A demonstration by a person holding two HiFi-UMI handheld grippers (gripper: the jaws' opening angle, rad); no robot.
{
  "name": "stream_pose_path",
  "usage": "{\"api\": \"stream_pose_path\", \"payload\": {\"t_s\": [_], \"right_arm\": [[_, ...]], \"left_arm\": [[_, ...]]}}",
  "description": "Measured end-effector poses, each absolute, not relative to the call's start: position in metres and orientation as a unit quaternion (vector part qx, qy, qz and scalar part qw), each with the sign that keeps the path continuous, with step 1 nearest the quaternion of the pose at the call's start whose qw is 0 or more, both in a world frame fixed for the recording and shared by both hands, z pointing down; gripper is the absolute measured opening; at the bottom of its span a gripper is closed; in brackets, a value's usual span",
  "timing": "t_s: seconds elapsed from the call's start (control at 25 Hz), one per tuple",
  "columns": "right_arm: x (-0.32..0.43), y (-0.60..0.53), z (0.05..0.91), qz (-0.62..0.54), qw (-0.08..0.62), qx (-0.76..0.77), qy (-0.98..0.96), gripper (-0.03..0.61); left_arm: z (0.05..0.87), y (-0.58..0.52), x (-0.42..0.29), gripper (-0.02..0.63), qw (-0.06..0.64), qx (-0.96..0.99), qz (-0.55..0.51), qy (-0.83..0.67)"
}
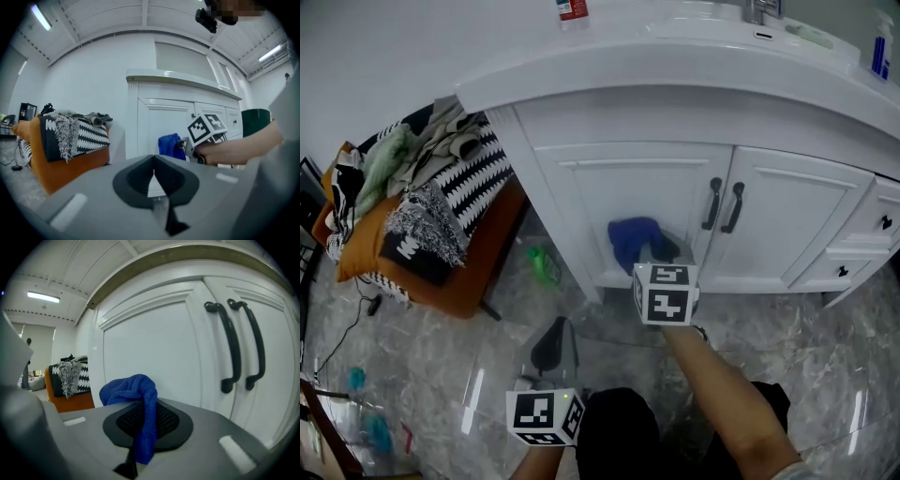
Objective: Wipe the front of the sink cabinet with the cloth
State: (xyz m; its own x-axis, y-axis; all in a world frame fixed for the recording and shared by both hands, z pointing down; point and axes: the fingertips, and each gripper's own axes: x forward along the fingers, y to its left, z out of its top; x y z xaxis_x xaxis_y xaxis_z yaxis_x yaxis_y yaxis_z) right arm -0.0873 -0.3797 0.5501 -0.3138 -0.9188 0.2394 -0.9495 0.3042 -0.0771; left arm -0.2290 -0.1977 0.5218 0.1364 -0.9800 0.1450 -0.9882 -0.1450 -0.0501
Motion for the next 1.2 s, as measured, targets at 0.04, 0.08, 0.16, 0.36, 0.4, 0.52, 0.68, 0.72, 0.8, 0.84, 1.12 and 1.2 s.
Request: {"api": "stream_pose_path", "payload": {"t_s": [0.04, 0.08, 0.16, 0.36, 0.4, 0.52, 0.68, 0.72, 0.8, 0.84, 1.12, 1.2], "right_arm": [[-0.097, -0.380, 0.550, 0.105, 0.075, 0.578, -0.806, 0.032], [-0.104, -0.381, 0.550, 0.105, 0.076, 0.579, -0.805, 0.032], [-0.114, -0.383, 0.551, 0.098, 0.076, 0.585, -0.801, 0.032], [-0.148, -0.383, 0.556, 0.093, 0.098, 0.563, -0.816, 0.032], [-0.150, -0.384, 0.556, 0.102, 0.093, 0.566, -0.813, 0.032], [-0.158, -0.385, 0.556, 0.109, 0.088, 0.564, -0.814, 0.032], [-0.168, -0.385, 0.558, 0.146, 0.071, 0.553, -0.817, 0.032], [-0.168, -0.385, 0.558, 0.154, 0.065, 0.553, -0.816, 0.033], [-0.169, -0.385, 0.562, 0.164, 0.066, 0.548, -0.818, 0.032], [-0.170, -0.384, 0.565, 0.172, 0.067, 0.545, -0.818, 0.032], [-0.179, -0.386, 0.588, 0.214, 0.075, 0.532, -0.816, 0.032], [-0.179, -0.386, 0.600, 0.212, 0.088, 0.530, -0.816, 0.032]], "left_arm": [[0.522, -0.196, -0.234, 0.011, 0.029, 0.751, 0.072, -0.655], [0.522, -0.195, -0.238, 0.011, 0.030, 0.750, 0.072, -0.657], [0.523, -0.192, -0.248, 0.011, 0.030, 0.746, 0.074, -0.662], [0.529, -0.185, -0.269, 0.011, 0.037, 0.735, 0.076, -0.673], [0.528, -0.184, -0.271, 0.011, 0.037, 0.733, 0.074, -0.675], [0.526, -0.183, -0.278, 0.011, 0.034, 0.731, 0.074, -0.677], [0.527, -0.179, -0.284, 0.011, 0.036, 0.727, 0.076, -0.681], [0.527, -0.179, -0.285, 0.011, 0.036, 0.727, 0.076, -0.682], [0.527, -0.179, -0.286, 0.011, 0.036, 0.725, 0.077, -0.683], [0.528, -0.179, -0.287, 0.011, 0.036, 0.725, 0.077, -0.684], [0.531, -0.183, -0.285, 0.011, 0.038, 0.729, 0.079, -0.679], [0.534, -0.182, -0.286, 0.011, 0.040, 0.728, 0.081, -0.680]]}}
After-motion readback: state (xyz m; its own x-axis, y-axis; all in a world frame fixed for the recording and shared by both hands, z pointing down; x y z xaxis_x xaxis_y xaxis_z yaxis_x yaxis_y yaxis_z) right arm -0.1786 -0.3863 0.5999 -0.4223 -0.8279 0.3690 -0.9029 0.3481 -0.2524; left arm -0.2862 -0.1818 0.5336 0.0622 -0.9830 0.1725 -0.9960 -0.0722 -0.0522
